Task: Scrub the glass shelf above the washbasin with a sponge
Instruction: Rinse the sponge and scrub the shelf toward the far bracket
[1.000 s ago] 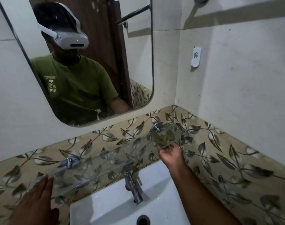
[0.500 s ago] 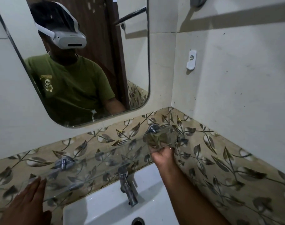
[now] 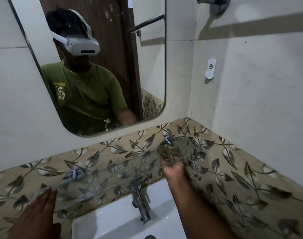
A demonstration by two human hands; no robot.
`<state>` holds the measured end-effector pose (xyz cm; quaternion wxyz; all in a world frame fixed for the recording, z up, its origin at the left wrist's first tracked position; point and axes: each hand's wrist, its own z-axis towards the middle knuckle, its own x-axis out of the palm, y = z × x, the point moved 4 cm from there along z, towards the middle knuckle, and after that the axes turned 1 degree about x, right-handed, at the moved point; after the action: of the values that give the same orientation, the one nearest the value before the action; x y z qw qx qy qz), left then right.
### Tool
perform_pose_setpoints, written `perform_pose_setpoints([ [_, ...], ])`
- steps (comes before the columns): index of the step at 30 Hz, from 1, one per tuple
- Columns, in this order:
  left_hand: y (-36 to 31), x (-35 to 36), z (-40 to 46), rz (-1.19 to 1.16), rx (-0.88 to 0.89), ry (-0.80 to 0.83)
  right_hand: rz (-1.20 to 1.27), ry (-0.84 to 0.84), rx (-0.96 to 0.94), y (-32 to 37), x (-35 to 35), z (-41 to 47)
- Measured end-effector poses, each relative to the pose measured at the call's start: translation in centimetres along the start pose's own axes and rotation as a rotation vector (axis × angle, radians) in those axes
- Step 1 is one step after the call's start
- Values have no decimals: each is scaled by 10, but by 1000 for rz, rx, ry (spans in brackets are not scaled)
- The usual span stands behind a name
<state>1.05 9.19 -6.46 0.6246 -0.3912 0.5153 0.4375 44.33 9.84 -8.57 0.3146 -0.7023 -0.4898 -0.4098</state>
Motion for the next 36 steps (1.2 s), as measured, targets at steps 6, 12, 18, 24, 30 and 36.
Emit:
perform_pose_setpoints([
  [6,-4,-5,1,26,-3,-41,-87,50,41,-12,-8,7],
  [12,-12,-12,-2,68,-5,-57,-95,-76,-97,51,-28,7],
  [18,-4,-4,-1,46,1,-54,-95,49,-137,71,3,16],
  [24,-7,-11,-2,41,25,-137,-76,26,-161,80,-21,10],
  [30,-8,-11,-2,11,-5,-88,-80,49,-143,81,-14,15],
  [36,-3,-5,0,1,8,-48,-163,44,-168,79,-14,9],
])
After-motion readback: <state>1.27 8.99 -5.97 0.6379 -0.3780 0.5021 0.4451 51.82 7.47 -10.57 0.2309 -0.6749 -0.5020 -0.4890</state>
